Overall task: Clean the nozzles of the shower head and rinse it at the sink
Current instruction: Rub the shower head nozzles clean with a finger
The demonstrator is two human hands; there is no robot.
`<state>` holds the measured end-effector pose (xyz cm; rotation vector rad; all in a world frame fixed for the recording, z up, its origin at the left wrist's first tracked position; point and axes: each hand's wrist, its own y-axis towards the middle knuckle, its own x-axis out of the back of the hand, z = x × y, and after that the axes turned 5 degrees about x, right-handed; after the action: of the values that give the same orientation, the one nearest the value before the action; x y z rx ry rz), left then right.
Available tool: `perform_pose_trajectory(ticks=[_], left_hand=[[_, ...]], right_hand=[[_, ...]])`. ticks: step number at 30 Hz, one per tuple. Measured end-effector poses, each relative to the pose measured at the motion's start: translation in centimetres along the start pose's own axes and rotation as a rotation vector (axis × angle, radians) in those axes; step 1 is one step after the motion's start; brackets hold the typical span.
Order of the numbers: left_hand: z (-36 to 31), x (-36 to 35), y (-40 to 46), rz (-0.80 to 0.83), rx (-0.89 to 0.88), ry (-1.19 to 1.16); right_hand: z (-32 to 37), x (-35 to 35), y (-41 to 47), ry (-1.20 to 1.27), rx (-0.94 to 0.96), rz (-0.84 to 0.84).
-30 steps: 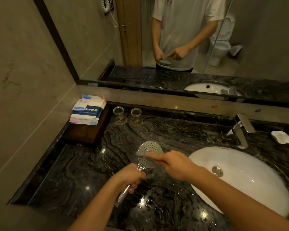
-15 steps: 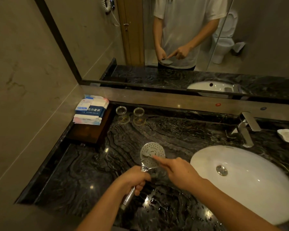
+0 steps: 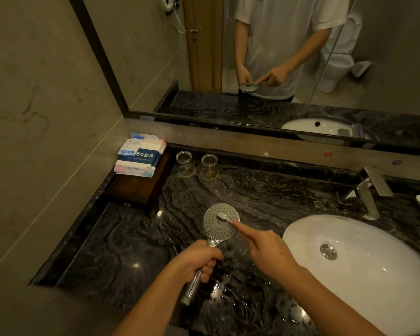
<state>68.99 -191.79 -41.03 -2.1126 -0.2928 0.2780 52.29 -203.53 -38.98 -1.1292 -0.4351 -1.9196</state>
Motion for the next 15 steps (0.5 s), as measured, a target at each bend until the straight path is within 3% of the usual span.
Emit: perform_pose_trajectory(ticks=[4, 9, 15], left_hand=[[-0.5, 0.0, 0.2, 0.002, -0.014, -0.013], [-0.8, 0.6, 0.2, 0.004, -0.012, -0.022], [-1.2, 1.0, 0.4, -0.007, -0.029, -0.093]], right_hand=[[0.1, -0.2, 0.5, 0.009, -0.023, -0.072], [0.6, -0.5, -0.1, -0.034, 0.016, -0.005], [0.2, 0.2, 1.0, -0.052, 0.003, -0.1]])
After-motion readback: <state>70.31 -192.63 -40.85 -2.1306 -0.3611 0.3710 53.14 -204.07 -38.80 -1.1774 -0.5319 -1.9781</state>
